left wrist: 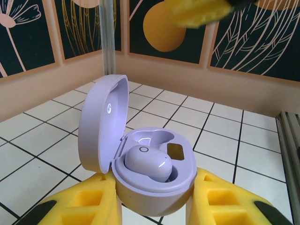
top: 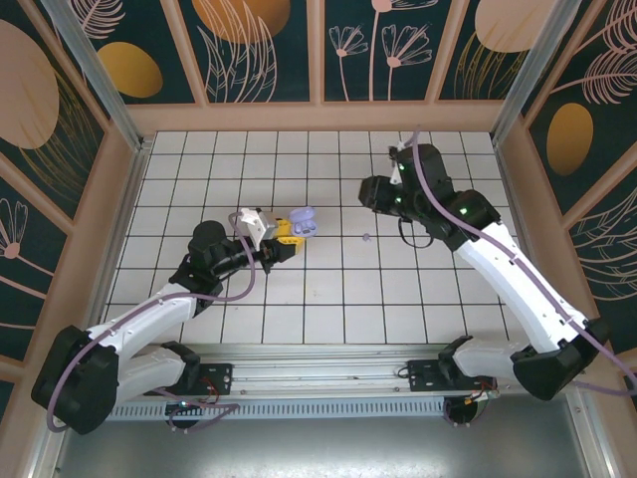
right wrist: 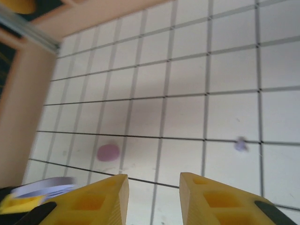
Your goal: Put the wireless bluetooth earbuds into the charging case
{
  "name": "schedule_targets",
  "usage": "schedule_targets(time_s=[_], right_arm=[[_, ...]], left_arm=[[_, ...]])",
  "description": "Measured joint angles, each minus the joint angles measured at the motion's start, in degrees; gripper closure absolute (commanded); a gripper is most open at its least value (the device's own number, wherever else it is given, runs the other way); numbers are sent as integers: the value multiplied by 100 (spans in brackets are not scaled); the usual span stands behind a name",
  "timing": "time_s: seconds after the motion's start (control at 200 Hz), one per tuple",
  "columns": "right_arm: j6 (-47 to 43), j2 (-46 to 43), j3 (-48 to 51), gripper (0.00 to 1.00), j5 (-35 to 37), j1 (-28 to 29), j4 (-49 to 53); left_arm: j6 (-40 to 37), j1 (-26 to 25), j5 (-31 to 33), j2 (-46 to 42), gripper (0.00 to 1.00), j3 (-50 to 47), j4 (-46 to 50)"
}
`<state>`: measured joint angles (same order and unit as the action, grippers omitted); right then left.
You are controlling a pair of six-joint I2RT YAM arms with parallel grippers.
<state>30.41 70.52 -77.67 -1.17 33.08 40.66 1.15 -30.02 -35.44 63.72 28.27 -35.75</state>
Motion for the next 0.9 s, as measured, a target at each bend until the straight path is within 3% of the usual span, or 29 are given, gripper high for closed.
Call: schedule_targets(time_s=[0.22,0.38,0.636,0.901], right_arm=[[107,131,1606,73,-756,-1010,-450],[144,505,2218,75,-1119,-1370,-855],[-105,1392,2081,77,-791,-1281,-1054],[-505,2610,1056,80,37,-708,-741]], left_arm=[[0,0,0,-4,88,-83,2],[0,0,-2,-4,88,-96,4],[0,0,0,-4,88,-96,57],[0,0,-2,-4,88,-96,116]])
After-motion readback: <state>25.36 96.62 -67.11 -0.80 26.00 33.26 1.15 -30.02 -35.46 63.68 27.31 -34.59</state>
